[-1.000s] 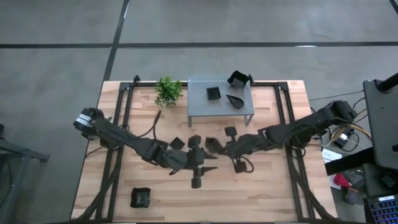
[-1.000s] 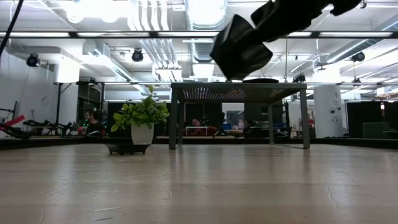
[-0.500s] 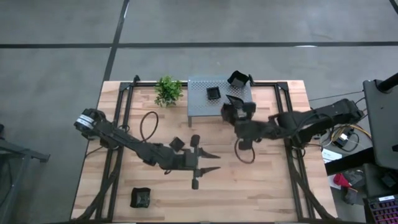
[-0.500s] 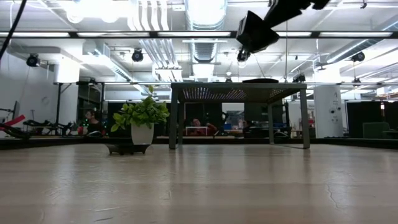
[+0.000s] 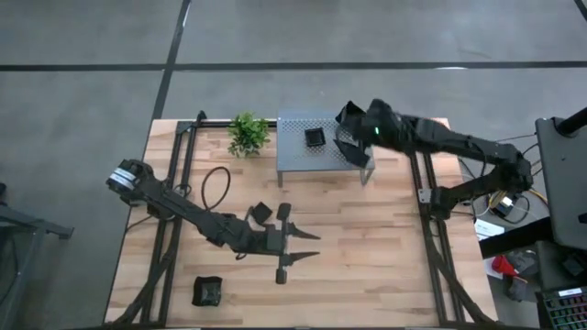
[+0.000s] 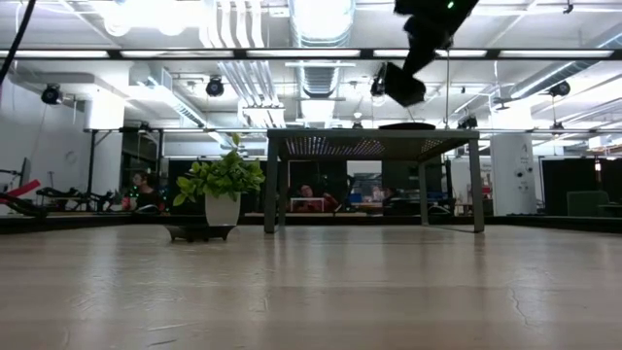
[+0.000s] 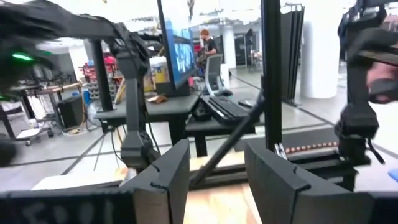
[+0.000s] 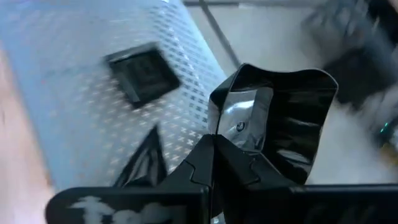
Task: Pick & Place Mini shaped plates
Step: Stack the distorted square plate on top of the other distorted square plate on the shelf
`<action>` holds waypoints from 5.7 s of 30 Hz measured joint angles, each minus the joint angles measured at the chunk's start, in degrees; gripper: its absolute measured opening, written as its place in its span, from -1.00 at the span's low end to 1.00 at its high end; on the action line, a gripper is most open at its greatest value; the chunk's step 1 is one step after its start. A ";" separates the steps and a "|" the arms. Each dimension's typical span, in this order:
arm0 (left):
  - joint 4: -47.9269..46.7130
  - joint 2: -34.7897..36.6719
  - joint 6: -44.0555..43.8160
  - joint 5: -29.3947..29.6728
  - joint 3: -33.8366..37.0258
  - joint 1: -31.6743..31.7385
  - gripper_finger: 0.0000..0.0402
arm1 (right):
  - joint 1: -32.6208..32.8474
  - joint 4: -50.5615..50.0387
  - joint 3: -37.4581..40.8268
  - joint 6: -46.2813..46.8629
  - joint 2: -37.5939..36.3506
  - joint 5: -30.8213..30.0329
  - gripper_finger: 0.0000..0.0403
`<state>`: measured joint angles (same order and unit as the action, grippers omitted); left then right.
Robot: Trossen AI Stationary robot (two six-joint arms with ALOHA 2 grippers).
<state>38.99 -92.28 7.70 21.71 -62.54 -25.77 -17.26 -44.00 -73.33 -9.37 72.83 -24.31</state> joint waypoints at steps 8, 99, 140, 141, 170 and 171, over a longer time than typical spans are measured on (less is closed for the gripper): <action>-0.26 -0.06 0.13 -0.04 0.01 -0.18 -0.26 | -10.56 -1.21 -5.88 5.91 8.36 3.65 -0.96; -68.35 0.69 -90.87 -12.91 -0.87 -33.12 -0.33 | 27.83 11.50 7.13 18.84 7.79 12.83 -0.37; -78.45 -2.96 -83.67 -20.31 -2.16 -33.17 -0.65 | 27.76 15.86 7.13 17.94 7.85 12.81 -0.52; -78.64 -2.96 -83.31 -20.31 -2.33 -32.96 -0.65 | 27.76 15.89 7.13 17.90 7.85 12.81 -0.53; -78.53 -2.94 -86.65 -20.23 3.49 -31.27 -0.91 | 27.76 16.09 8.49 17.79 7.85 12.81 -0.60; -78.55 -2.94 -86.44 -20.21 3.22 -30.94 -0.95 | 27.76 16.06 8.58 17.40 7.85 12.81 -0.61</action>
<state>-39.56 -95.22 -78.74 1.50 -59.32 -56.71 10.50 -27.94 -64.74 8.02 80.68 -11.51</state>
